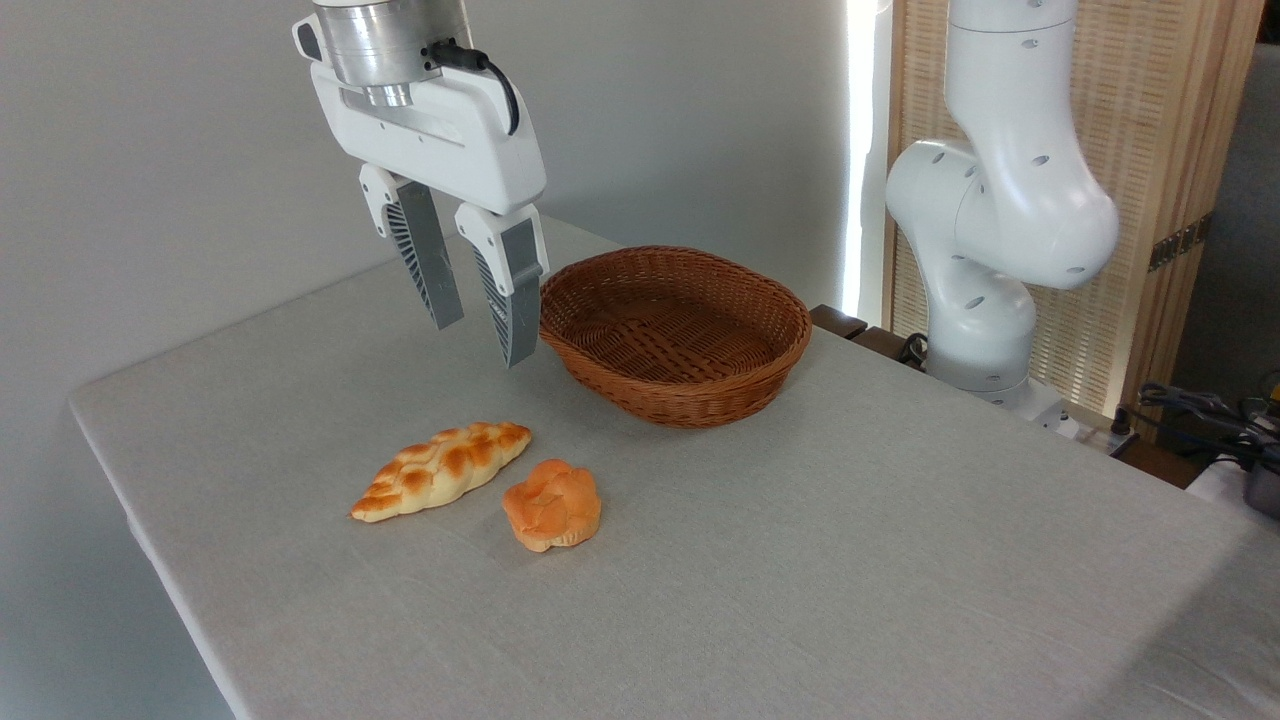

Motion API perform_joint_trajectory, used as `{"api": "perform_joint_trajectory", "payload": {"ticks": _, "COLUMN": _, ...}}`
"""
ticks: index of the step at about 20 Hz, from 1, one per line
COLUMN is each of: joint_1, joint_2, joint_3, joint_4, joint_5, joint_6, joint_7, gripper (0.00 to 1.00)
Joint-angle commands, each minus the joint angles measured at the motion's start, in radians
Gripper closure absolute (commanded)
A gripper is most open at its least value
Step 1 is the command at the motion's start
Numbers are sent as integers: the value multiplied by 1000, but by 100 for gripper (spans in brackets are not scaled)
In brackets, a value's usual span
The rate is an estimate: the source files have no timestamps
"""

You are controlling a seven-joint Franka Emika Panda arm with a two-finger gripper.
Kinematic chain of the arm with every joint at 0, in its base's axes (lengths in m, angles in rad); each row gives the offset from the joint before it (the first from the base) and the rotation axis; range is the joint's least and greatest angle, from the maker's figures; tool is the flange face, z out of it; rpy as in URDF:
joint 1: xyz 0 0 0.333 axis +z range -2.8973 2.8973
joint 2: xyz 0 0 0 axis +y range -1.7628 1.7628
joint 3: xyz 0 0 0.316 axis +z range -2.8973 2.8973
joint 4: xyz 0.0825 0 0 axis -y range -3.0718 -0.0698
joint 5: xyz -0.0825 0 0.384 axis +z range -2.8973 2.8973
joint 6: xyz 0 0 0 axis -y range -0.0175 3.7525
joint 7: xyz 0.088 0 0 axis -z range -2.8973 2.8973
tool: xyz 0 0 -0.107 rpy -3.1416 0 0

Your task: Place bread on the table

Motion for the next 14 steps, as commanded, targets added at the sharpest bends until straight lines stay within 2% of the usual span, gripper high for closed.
{"api": "perform_joint_trajectory", "payload": {"ticks": 1, "joint_1": -9, "joint_2": -1, "joint_3": 15, "joint_4": 11, "joint_5": -15, "joint_6": -12, "joint_7": 20, "gripper": 0}}
{"api": "perform_joint_trajectory", "payload": {"ticks": 14, "joint_1": -9, "joint_2": 2, "joint_3": 14, "joint_4": 8, "joint_5": -4, "joint_6": 15, "joint_7": 21, "gripper": 0}}
